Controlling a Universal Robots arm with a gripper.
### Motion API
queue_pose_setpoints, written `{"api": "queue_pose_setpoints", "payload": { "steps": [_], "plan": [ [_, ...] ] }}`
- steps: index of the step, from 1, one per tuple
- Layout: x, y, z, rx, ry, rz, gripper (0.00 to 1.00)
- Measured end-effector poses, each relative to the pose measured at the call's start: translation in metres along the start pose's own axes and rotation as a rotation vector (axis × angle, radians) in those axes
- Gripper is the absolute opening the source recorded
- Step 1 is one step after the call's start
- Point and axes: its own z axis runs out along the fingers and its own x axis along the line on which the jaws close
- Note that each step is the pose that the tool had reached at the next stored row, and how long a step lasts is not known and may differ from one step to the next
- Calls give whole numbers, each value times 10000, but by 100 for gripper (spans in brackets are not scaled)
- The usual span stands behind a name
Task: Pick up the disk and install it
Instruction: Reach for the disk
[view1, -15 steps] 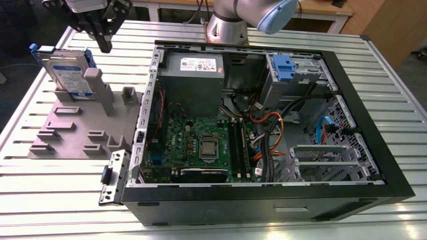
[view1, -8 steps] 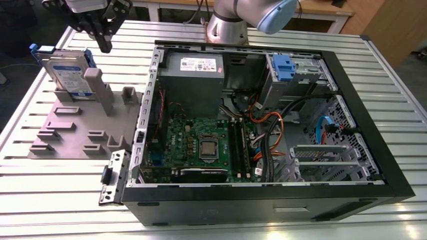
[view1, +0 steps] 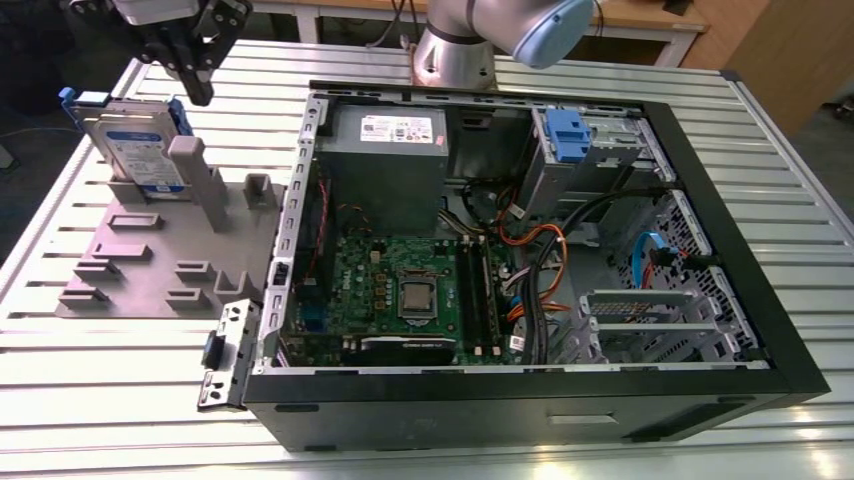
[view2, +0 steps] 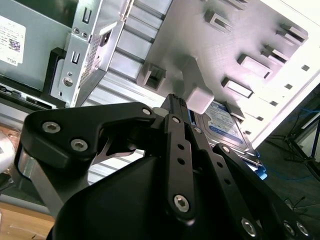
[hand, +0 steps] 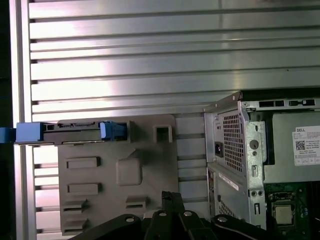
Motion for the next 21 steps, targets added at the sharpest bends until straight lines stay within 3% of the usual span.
{"api": "queue_pose_setpoints", "payload": {
  "steps": [8,17,21],
  "plan": [
    [53,46,8,1,2,1,11],
    [212,71,22,0,0,0,11],
    [228,73,23,-4,2,0,11]
  ]
}}
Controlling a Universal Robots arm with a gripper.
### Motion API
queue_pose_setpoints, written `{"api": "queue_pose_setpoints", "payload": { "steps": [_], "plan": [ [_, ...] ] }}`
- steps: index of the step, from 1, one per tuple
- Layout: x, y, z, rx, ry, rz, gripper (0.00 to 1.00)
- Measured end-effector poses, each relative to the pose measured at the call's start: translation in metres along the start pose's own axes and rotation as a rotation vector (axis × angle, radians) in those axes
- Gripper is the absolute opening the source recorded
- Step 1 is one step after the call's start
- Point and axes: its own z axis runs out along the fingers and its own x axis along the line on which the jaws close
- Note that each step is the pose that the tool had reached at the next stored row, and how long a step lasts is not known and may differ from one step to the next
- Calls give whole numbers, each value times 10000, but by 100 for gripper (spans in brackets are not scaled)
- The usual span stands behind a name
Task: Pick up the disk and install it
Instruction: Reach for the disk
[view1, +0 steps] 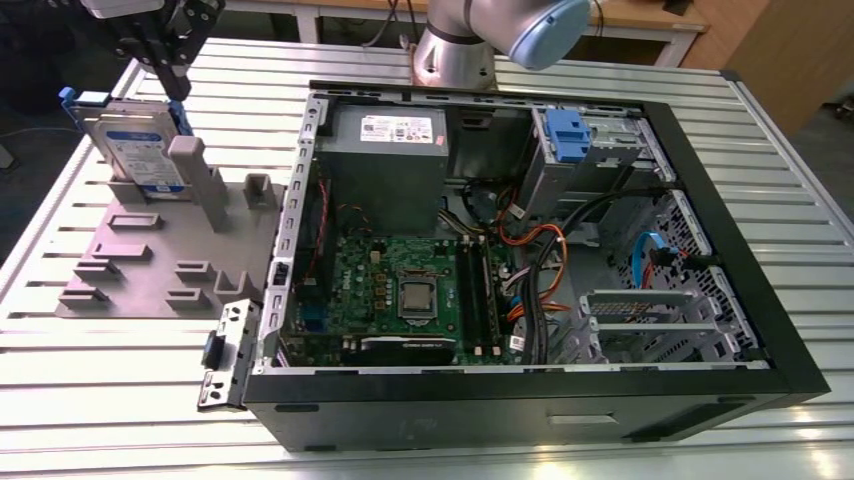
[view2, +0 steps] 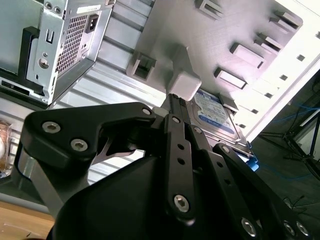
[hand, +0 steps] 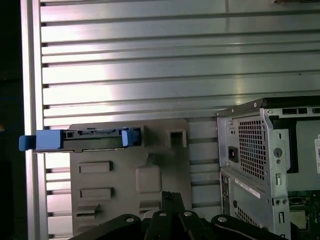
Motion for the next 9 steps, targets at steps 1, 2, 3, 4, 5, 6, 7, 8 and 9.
{"api": "queue_pose_setpoints", "payload": {
  "steps": [1,2,3,4,5,6,7,8,9],
  "plan": [
    [0,0,0,-2,0,0,11],
    [0,0,0,-3,0,0,11],
    [0,0,0,-3,0,1,11],
    [0,0,0,-3,0,1,11],
    [0,0,0,-4,0,1,11],
    [0,0,0,-5,0,1,11],
    [0,0,0,-5,0,1,11],
    [0,0,0,-6,0,1,11],
    [0,0,0,-5,0,0,11]
  ]
}}
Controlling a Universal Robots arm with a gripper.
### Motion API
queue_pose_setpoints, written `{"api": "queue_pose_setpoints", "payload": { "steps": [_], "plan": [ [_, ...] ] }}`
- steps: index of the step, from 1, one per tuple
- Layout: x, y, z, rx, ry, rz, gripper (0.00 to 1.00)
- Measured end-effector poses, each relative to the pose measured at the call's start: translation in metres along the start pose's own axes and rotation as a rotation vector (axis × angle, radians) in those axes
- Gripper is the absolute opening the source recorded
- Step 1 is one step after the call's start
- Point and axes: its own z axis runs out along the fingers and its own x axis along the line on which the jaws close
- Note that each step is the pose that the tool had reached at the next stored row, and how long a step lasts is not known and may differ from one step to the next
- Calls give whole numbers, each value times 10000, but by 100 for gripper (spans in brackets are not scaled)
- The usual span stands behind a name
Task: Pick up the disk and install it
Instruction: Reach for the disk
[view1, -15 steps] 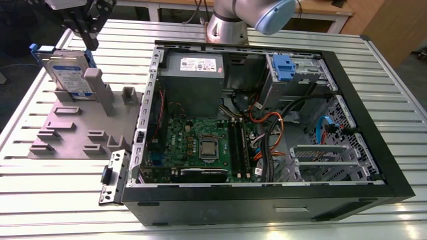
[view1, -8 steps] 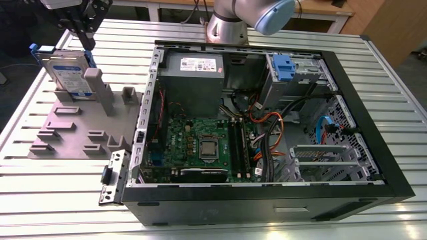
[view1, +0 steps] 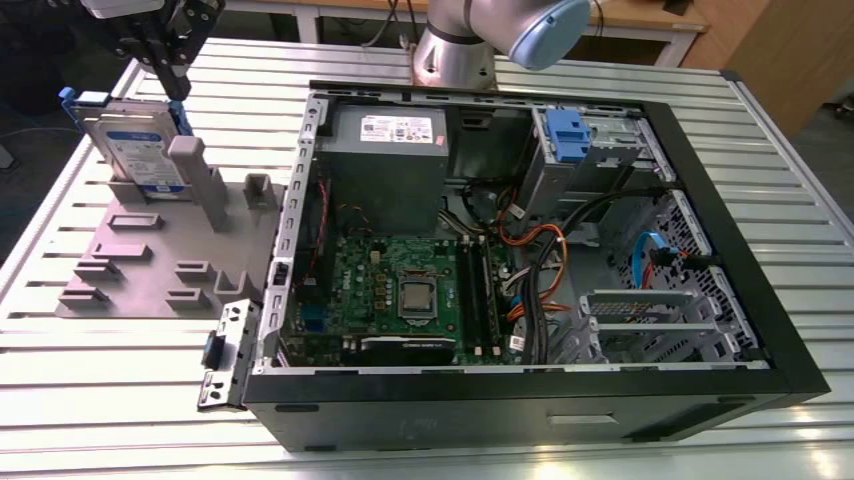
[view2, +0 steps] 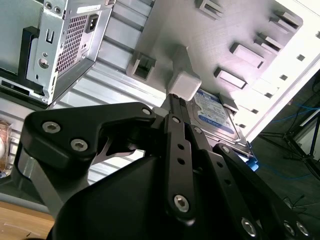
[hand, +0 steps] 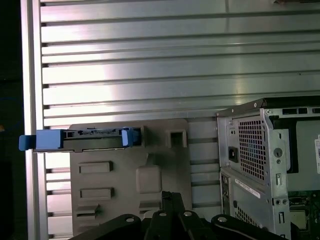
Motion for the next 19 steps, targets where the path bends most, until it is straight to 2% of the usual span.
{"api": "queue_pose_setpoints", "payload": {
  "steps": [3,6,10,16,19],
  "plan": [
    [16,-1,0,-1,-1,1,11],
    [64,3,2,-1,-1,1,11],
    [144,62,10,7,0,-1,11],
    [415,97,34,6,-1,1,11],
    [527,109,48,7,0,-1,11]
  ]
}}
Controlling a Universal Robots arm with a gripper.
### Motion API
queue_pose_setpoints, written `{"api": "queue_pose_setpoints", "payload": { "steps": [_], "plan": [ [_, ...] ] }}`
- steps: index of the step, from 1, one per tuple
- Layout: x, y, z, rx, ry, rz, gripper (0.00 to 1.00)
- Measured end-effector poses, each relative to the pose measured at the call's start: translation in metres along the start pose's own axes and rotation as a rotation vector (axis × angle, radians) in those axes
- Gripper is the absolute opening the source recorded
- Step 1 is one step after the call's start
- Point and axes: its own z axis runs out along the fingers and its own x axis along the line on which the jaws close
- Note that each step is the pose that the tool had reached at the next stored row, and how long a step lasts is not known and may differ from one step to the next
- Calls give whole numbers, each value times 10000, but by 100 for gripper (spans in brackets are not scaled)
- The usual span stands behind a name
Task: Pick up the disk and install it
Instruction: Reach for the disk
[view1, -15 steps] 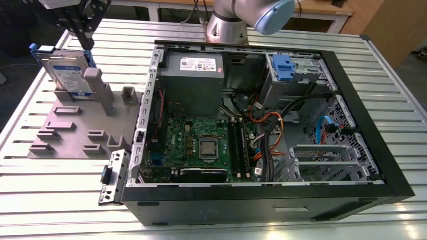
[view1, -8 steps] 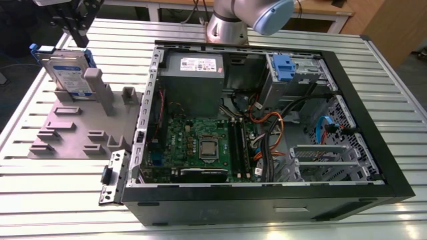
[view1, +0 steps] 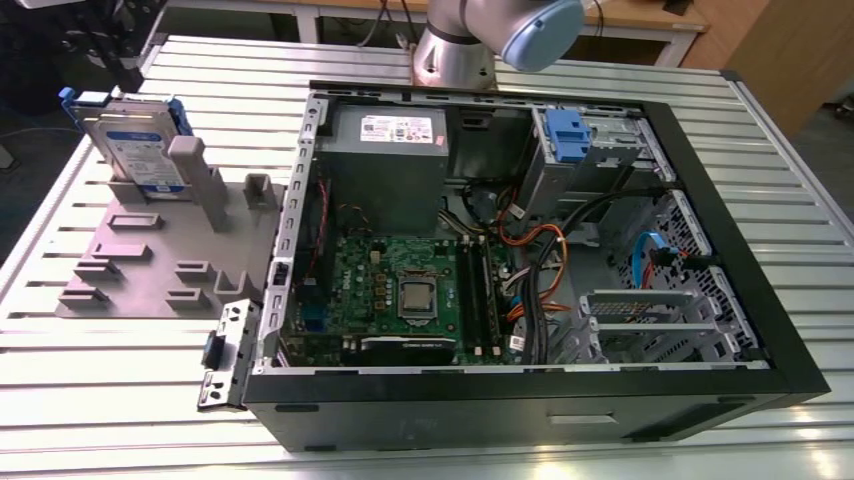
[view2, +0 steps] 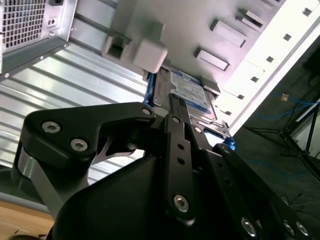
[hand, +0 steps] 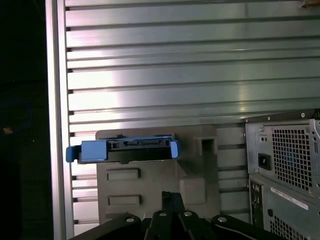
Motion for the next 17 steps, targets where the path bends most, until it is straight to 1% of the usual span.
{"api": "queue_pose_setpoints", "payload": {
  "steps": [2,3,14,17],
  "plan": [
    [55,15,8,0,-1,0,11],
    [65,21,9,-2,-2,1,11],
    [69,21,10,0,-1,0,11],
    [92,25,11,0,0,1,11]
  ]
}}
